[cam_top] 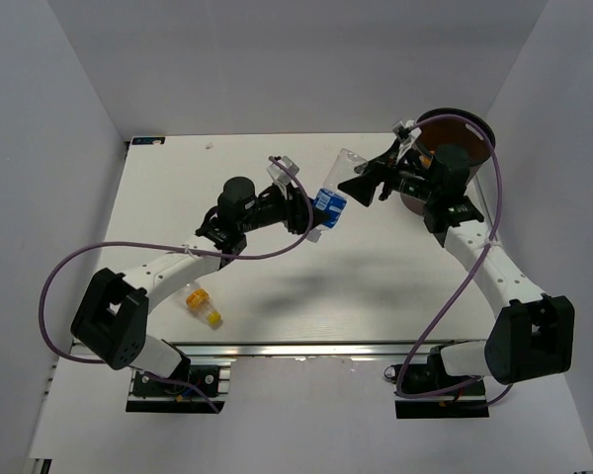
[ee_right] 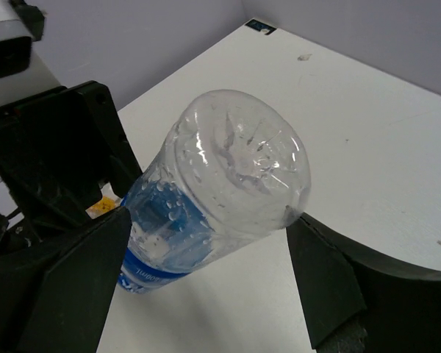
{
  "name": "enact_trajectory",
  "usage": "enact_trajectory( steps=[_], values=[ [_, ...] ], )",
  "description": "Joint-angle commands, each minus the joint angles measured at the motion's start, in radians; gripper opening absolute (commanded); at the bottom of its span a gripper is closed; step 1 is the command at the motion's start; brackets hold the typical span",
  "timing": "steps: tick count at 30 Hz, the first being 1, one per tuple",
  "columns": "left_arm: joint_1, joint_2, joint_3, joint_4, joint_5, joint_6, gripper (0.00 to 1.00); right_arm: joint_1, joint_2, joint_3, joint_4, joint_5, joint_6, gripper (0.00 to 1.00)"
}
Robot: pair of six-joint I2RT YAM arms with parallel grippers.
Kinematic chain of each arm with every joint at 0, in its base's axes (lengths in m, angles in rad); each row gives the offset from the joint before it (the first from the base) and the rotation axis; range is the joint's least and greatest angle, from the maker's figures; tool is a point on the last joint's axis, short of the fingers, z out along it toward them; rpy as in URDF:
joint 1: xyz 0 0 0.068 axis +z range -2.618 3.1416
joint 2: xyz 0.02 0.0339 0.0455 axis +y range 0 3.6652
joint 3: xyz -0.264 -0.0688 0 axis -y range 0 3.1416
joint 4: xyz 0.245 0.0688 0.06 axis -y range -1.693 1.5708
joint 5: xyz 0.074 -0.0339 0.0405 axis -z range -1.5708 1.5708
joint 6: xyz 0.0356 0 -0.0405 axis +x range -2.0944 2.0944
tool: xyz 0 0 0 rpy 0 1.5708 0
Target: Put the plastic bottles in the bin
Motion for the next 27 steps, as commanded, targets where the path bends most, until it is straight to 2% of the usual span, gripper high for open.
enact_trajectory(
  steps=[1, 3, 9, 14, 20, 23, 24, 25, 27],
  values=[
    [-0.040, -0.097, -0.011, 0.087, 0.063, 0.029, 0.29, 0.024, 0.023, 0.048, -0.002, -0.028, 0.029, 0.89],
    [-0.042, -0.106, -0.017, 0.098, 0.054, 0.028, 0.28, 0.024, 0.027, 0.048, 0.000, -0.024, 0.047, 0.89],
    [-0.052, -0.108, -0.010, 0.092, 0.052, 0.020, 0.27, 0.024, 0.009, -0.025, 0.194, -0.082, 0.161, 0.89],
    [-0.062, -0.117, -0.019, 0.092, 0.023, 0.022, 0.28, 0.022, 0.000, -0.036, 0.227, -0.122, 0.195, 0.87],
    [-0.068, -0.096, 0.007, 0.044, 0.004, 0.029, 0.28, 0.024, -0.010, -0.087, 0.362, -0.136, 0.270, 0.71],
    [-0.068, -0.099, 0.009, 0.015, -0.025, 0.043, 0.32, 0.024, -0.007, -0.088, 0.368, -0.137, 0.279, 0.55],
    [-0.068, -0.103, 0.009, 0.003, -0.031, 0.049, 0.32, 0.022, -0.007, -0.090, 0.369, -0.136, 0.281, 0.45],
    [-0.068, -0.106, 0.012, -0.005, -0.035, 0.054, 0.32, 0.022, -0.007, -0.091, 0.373, -0.134, 0.282, 0.40],
    [-0.068, -0.111, 0.010, -0.017, -0.060, 0.057, 0.41, 0.022, -0.004, -0.091, 0.374, -0.133, 0.285, 0.30]
  ],
)
